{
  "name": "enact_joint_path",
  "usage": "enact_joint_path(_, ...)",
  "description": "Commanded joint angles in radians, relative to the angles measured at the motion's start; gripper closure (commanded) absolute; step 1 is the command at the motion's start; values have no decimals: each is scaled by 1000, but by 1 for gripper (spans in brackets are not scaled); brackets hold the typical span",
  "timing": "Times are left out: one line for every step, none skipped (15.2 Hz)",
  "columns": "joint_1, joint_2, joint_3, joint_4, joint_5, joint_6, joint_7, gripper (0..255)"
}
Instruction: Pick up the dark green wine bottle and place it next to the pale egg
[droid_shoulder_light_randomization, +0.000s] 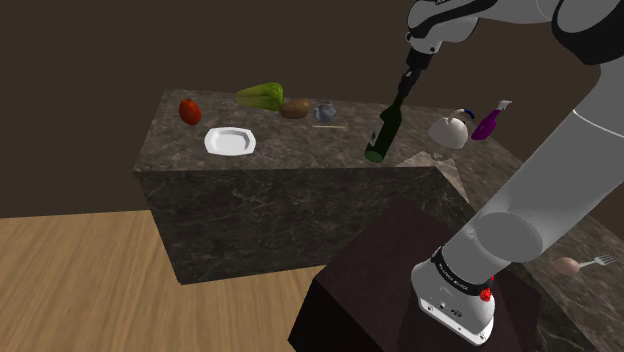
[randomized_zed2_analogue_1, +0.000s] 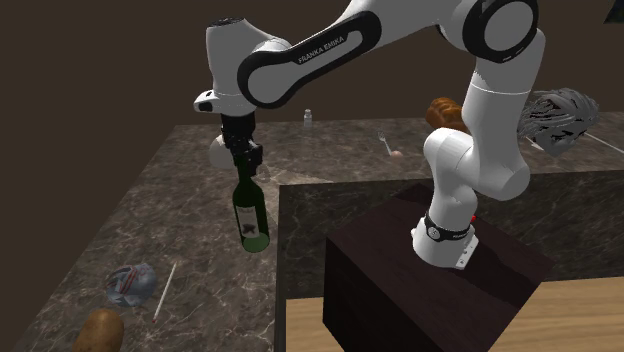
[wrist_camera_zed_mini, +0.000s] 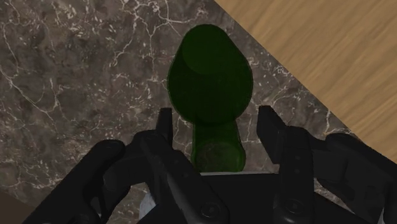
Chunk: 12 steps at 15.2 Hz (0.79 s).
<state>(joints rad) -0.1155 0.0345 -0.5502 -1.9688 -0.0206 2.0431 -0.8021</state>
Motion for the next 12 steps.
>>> enact_joint_path(0, 0, 0, 0, 0, 0, 0, 255)
enact_joint_path(0, 0, 0, 0, 0, 0, 0, 255)
enact_joint_path(0, 0, 0, 0, 0, 0, 0, 255)
enact_joint_path(0, 0, 0, 0, 0, 0, 0, 255)
enact_joint_path(0, 0, 0, 0, 0, 0, 0, 255)
enact_joint_path(0, 0, 0, 0, 0, 0, 0, 255)
enact_joint_path(0, 0, 0, 0, 0, 0, 0, 255)
enact_joint_path(0, 0, 0, 0, 0, 0, 0, 255)
enact_joint_path(0, 0, 0, 0, 0, 0, 0, 255)
enact_joint_path(0, -4, 0, 9, -2, -13, 1, 255)
enact_joint_path(1, -8, 0, 19, -4, -26, 2, 255)
enact_joint_path(1, -11, 1, 29, -6, -39, 3, 255)
